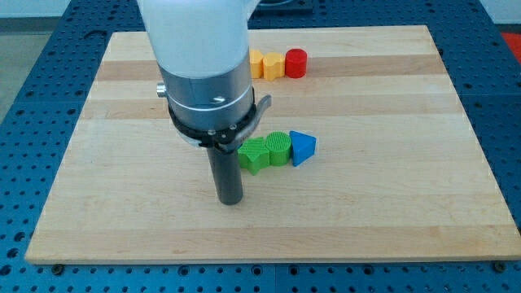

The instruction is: Move the yellow heart to the center of board

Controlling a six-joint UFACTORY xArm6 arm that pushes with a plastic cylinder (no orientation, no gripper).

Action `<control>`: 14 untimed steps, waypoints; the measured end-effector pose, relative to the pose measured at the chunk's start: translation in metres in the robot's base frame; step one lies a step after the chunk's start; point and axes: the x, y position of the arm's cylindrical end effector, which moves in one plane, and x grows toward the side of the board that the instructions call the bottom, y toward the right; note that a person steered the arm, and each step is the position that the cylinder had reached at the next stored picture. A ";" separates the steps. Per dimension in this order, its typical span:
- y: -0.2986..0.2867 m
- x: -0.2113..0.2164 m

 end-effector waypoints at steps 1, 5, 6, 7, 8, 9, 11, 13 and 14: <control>0.062 0.034; 0.292 -0.118; 0.291 -0.192; 0.262 -0.258; 0.232 -0.292; 0.184 -0.310; 0.119 -0.305; 0.063 -0.295; 0.054 -0.272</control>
